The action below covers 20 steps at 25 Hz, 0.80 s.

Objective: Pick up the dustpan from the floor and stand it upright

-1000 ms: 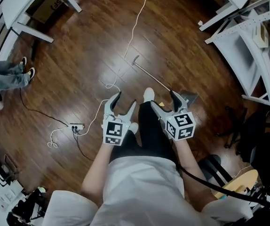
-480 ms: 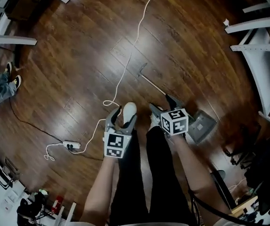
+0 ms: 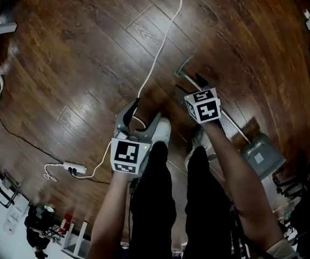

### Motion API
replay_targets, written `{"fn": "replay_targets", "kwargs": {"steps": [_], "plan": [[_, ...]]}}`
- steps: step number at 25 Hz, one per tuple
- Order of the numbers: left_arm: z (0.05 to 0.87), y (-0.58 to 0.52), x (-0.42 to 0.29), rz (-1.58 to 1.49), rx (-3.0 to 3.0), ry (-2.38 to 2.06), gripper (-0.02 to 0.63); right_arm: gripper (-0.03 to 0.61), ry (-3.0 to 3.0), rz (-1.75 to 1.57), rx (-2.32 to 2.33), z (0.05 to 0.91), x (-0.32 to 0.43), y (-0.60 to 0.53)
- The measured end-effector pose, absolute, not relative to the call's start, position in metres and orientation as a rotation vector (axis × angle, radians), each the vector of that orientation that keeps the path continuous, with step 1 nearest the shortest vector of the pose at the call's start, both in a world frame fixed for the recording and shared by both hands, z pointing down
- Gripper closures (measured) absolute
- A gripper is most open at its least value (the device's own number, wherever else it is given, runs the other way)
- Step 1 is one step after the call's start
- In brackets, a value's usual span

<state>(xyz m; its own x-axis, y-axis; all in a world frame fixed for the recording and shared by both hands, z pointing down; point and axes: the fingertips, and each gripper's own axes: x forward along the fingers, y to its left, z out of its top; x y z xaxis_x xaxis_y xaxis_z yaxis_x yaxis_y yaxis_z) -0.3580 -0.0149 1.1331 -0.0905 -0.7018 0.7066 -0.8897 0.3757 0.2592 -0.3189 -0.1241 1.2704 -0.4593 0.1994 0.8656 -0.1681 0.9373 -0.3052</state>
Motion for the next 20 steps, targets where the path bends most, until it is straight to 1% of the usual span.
{"fn": "replay_targets", "kwargs": {"steps": [1,2,3,5,7,9,10,14,20], "plan": [[1.147,-0.016,-0.363,0.295,1.379,-1.848,0.314,0.221,-2.003,0.403,-0.035,1.291,-0.327,-0.127],[1.159,-0.019,-0.368,0.286,1.376,-1.851,0.314,0.239,-2.001,0.381,-0.045,1.309,-0.335,-0.132],[1.168,-0.02,-0.37,0.277,1.373,-1.853,0.314,0.272,-1.993,0.36,-0.054,1.325,-0.341,-0.134],[1.179,-0.018,-0.368,0.274,1.369,-1.843,0.314,0.295,-1.952,0.336,-0.059,1.348,-0.344,-0.131],[1.184,-0.017,-0.368,0.291,1.38,-1.827,0.314,0.315,-1.917,0.333,-0.032,1.358,-0.345,-0.124],[1.182,-0.02,-0.373,0.294,1.381,-1.824,0.314,0.368,-1.91,0.324,-0.041,1.353,-0.349,-0.118],[1.176,-0.023,-0.376,0.285,1.372,-1.828,0.314,0.373,-1.913,0.324,-0.065,1.345,-0.349,-0.115],[1.125,-0.039,-0.389,0.237,1.371,-1.84,0.314,0.374,-2.002,0.345,-0.098,1.273,-0.358,-0.116],[0.995,-0.077,-0.397,0.211,1.48,-1.886,0.318,0.376,-2.241,0.381,-0.049,1.08,-0.38,-0.162]]}}
